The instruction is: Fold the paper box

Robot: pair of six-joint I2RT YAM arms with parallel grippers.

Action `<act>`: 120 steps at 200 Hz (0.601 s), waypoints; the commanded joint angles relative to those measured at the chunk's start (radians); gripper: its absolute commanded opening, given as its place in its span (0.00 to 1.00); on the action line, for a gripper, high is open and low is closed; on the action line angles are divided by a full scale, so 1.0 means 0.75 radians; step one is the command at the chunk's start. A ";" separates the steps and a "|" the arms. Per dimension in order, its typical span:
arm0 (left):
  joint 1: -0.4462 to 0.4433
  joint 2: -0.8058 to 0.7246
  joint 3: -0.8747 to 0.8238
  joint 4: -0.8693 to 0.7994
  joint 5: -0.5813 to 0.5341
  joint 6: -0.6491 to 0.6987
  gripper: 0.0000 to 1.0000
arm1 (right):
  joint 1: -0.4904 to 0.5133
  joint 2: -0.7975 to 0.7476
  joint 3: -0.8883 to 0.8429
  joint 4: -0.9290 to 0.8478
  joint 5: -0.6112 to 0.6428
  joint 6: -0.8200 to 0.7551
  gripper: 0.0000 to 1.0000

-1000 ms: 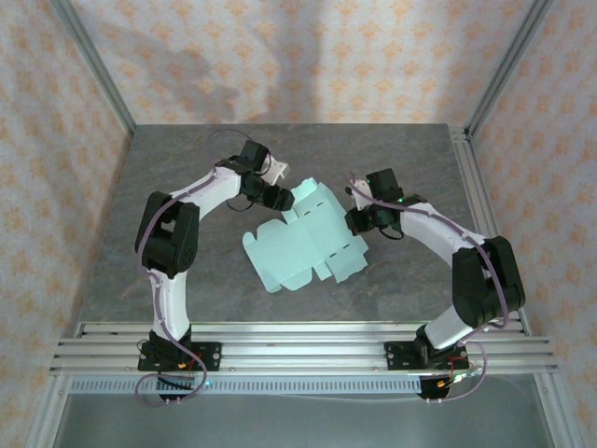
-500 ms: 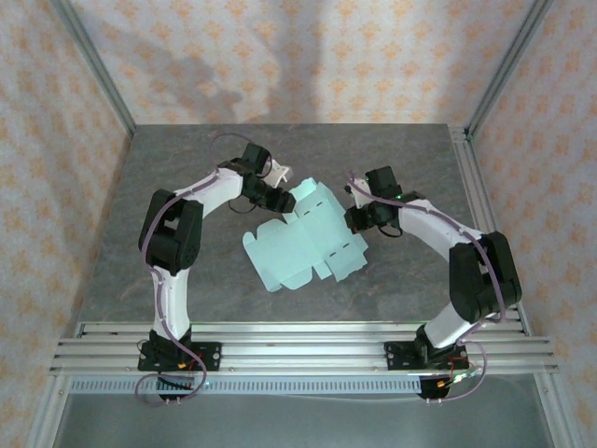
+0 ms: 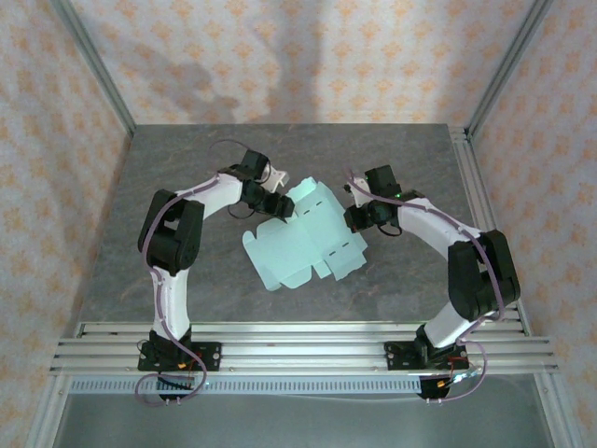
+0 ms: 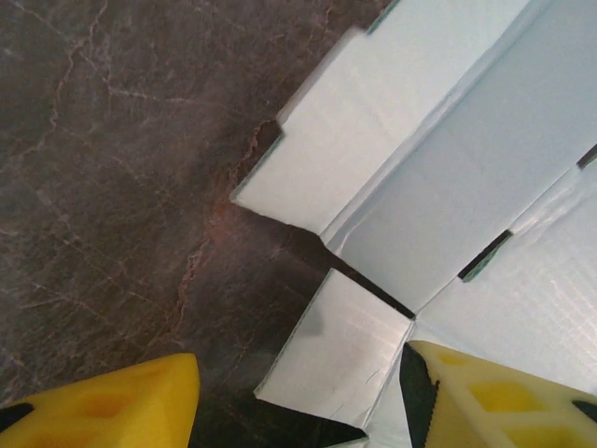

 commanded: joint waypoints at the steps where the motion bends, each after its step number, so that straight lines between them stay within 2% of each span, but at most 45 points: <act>1: -0.001 0.032 0.045 0.003 0.047 -0.009 0.61 | -0.006 0.006 0.045 -0.003 -0.023 0.001 0.00; 53: -0.002 -0.014 0.001 0.062 0.175 -0.030 0.51 | -0.007 0.004 0.045 -0.011 -0.020 0.002 0.00; 120: -0.026 -0.124 -0.050 0.060 0.235 -0.018 0.51 | -0.006 0.046 0.061 -0.016 -0.016 0.013 0.00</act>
